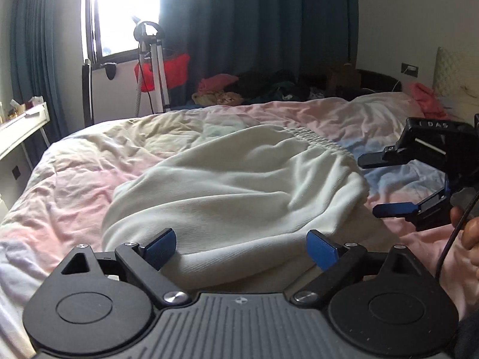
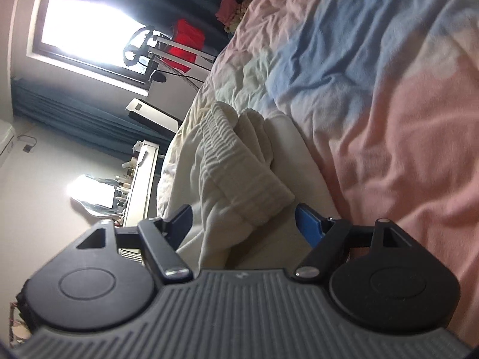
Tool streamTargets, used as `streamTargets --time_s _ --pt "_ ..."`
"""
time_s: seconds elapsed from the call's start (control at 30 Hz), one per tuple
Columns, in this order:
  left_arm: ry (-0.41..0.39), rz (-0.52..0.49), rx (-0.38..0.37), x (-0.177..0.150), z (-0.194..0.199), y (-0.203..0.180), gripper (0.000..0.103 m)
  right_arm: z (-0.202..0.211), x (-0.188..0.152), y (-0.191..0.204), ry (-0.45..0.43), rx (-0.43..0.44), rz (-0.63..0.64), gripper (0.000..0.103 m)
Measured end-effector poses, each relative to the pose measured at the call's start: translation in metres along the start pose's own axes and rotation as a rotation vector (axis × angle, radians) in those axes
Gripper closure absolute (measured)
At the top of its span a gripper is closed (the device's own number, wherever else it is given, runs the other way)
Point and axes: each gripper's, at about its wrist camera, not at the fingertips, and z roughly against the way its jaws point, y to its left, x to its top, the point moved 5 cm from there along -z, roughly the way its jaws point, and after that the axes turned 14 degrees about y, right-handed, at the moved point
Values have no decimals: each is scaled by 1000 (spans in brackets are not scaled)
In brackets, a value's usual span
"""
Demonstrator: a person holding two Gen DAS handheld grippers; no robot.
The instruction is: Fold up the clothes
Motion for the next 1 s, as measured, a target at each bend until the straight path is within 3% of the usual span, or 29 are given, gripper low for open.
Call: streamTargets --time_s 0.07,0.13,0.27,0.37,0.43,0.53,0.77,0.9,1.0 --pt "-23 -16 37 -4 6 0 8 -12 -5 2 34 54 -19 25" --pt "-51 -42 26 -2 10 -2 8 -23 -8 7 56 97 -17 25" --pt "-40 -5 -65 0 3 -1 8 -47 -5 16 34 96 58 25" --pt "-69 -25 -56 -2 4 -1 8 -66 1 10 4 40 45 43" --pt "-72 -3 -65 -1 5 4 8 -68 4 7 -39 15 49 69" --pt "-76 33 -79 -1 7 12 8 -59 0 23 -120 -20 162 82" --pt "-86 117 -111 1 12 31 8 -12 -19 88 -375 -178 523 84" --pt "-83 150 -120 1 14 38 8 3 -23 70 -437 -294 484 84" --pt "-74 162 -118 0 14 40 8 -3 -18 34 -342 -346 370 84"
